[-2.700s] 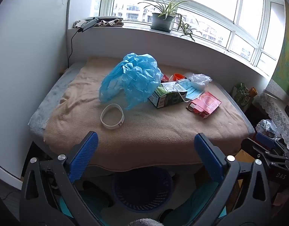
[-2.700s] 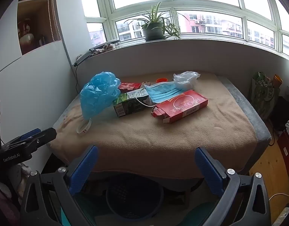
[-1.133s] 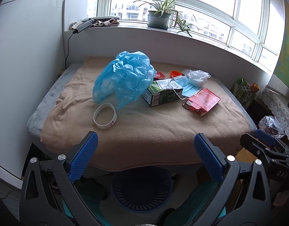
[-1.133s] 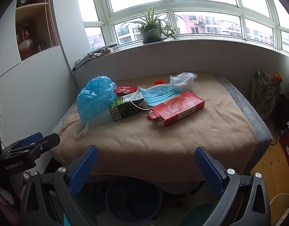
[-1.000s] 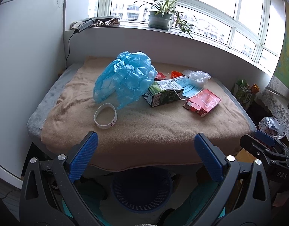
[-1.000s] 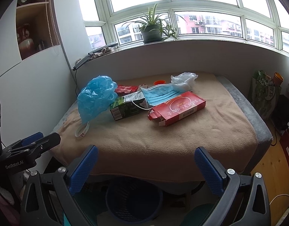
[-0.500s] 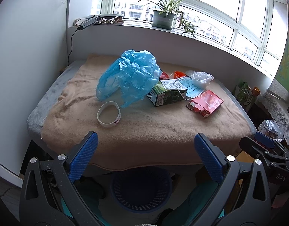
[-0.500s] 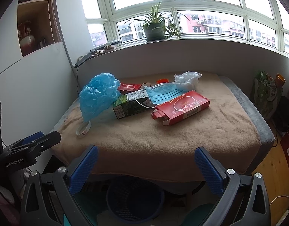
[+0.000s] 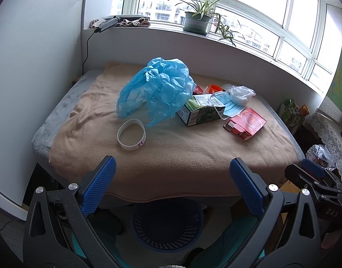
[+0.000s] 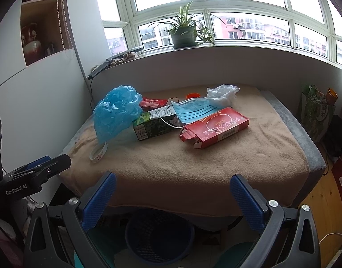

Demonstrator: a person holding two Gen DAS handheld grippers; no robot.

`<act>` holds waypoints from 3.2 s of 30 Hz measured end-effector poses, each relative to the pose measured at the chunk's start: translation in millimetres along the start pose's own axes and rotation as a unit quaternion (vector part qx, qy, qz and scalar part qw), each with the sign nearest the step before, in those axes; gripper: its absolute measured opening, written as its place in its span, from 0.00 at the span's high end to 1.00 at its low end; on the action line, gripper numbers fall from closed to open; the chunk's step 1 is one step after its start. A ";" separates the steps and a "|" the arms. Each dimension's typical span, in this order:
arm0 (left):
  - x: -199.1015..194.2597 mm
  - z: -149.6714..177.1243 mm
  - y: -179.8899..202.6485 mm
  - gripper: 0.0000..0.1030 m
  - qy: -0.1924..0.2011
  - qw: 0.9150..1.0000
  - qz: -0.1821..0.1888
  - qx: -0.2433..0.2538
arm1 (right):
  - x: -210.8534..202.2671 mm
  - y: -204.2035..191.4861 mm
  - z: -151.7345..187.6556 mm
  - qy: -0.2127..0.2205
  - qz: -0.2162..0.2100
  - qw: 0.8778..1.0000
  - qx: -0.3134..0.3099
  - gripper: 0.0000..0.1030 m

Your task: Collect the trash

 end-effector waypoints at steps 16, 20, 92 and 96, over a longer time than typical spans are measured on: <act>11.6 5.8 -25.3 0.00 -0.009 1.000 -0.013 -0.021 | 9.6 15.1 -5.7 0.024 0.025 0.999 -0.006 0.00; 18.6 8.8 -39.8 0.00 -0.011 0.999 -0.021 -0.028 | 17.9 28.3 -12.8 0.020 0.029 0.999 0.007 0.00; 131.4 -10.7 -130.9 0.97 -0.049 0.993 0.014 -0.102 | 121.7 -141.0 -146.3 0.054 -0.151 0.984 -0.075 0.81; 121.1 -8.1 -132.2 0.97 -0.042 0.994 0.011 -0.103 | 89.7 -128.4 -141.1 0.069 -0.153 0.982 -0.091 0.81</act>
Point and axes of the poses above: each gripper's, at about its wrist camera, not at the fingertips, and x roughly the way its jaws point, y to its right, z to its underside, the point moved 9 cm from there along x, roughly the way its jaws point, and after that the axes turned 7 degrees about y, right-handed, at the moved point
